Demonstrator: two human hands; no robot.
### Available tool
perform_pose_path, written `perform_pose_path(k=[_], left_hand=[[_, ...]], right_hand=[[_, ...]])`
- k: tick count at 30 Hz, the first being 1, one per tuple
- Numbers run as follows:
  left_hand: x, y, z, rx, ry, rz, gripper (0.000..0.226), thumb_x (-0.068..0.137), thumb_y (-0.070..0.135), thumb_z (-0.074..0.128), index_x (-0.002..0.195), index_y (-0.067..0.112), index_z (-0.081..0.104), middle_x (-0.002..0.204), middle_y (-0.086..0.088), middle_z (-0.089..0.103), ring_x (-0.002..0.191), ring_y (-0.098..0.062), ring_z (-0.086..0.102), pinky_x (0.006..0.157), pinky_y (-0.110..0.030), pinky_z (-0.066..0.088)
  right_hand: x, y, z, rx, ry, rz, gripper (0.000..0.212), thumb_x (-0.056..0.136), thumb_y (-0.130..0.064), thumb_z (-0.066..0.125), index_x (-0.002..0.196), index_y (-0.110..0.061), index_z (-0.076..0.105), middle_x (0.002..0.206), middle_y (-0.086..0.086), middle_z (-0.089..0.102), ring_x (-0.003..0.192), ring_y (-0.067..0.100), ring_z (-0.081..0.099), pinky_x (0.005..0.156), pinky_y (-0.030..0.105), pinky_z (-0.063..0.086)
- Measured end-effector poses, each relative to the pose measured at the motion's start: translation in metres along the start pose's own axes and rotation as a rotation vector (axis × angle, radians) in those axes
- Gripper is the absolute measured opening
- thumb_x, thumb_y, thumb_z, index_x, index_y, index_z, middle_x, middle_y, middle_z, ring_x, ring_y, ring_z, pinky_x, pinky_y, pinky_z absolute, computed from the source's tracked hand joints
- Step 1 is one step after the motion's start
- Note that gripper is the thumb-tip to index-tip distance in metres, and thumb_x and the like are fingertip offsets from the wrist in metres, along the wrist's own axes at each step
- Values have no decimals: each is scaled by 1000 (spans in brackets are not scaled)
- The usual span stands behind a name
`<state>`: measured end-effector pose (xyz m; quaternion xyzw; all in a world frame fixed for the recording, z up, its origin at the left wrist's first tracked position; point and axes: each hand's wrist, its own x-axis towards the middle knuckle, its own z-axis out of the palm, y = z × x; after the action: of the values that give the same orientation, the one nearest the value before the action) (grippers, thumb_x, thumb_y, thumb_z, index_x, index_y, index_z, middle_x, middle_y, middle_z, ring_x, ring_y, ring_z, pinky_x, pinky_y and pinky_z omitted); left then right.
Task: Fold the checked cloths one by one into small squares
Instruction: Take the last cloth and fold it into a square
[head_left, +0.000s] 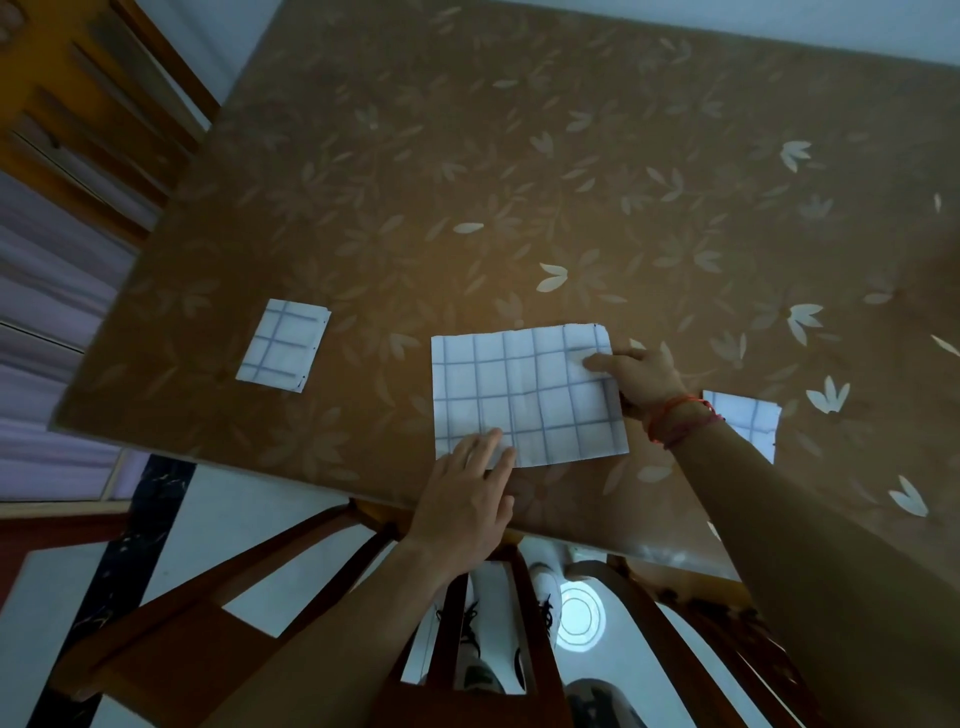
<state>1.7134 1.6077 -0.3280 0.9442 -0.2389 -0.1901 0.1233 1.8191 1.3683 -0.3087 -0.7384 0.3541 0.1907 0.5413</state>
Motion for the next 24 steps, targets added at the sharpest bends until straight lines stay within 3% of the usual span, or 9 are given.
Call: perform_pose_path(k=[5,10,12,16,19,24], left_hand=[[0,-1,0,-8,26,16,57,99,36,40,150,17,22,160,-3,11,147,-21,9,116,-38,22],[1,2,-3,9,84,20,60,96,37,45,149,15,26,159,-6,18,146,-23,15,115,-39,26],[1,8,-2,22,101,33,60,94,37,49,147,14,32,156,-8,26,144,-25,22,113,-40,29],[0,20,3,4,143,43,57,90,34,57,140,10,44,144,-11,44,135,-27,38,107,-41,38],[-1,26,7,-15,177,36,53,87,35,62,132,11,49,133,-9,53,126,-25,46,101,-39,43],[-2,32,10,-38,249,40,44,80,33,71,117,13,58,115,-7,60,111,-25,54,91,-39,47]], right_hand=[[-9,-1,-6,-92,11,-4,27,75,-15,78,99,-5,69,91,9,68,73,21,65,56,27,52],[-27,17,-14,84,56,41,16,72,-11,78,86,-11,70,95,12,71,85,30,69,75,46,60],[-33,28,-17,130,64,55,21,68,-12,79,87,-8,71,95,17,72,85,34,70,74,52,59],[-62,39,-18,241,125,82,8,76,-4,74,77,-5,66,78,18,66,65,30,64,58,39,57],[-79,46,-17,356,111,142,7,79,0,69,80,-2,62,65,15,58,45,24,57,44,29,50],[-101,53,-12,475,57,204,11,81,1,64,91,-4,61,64,12,54,41,18,54,47,31,52]])
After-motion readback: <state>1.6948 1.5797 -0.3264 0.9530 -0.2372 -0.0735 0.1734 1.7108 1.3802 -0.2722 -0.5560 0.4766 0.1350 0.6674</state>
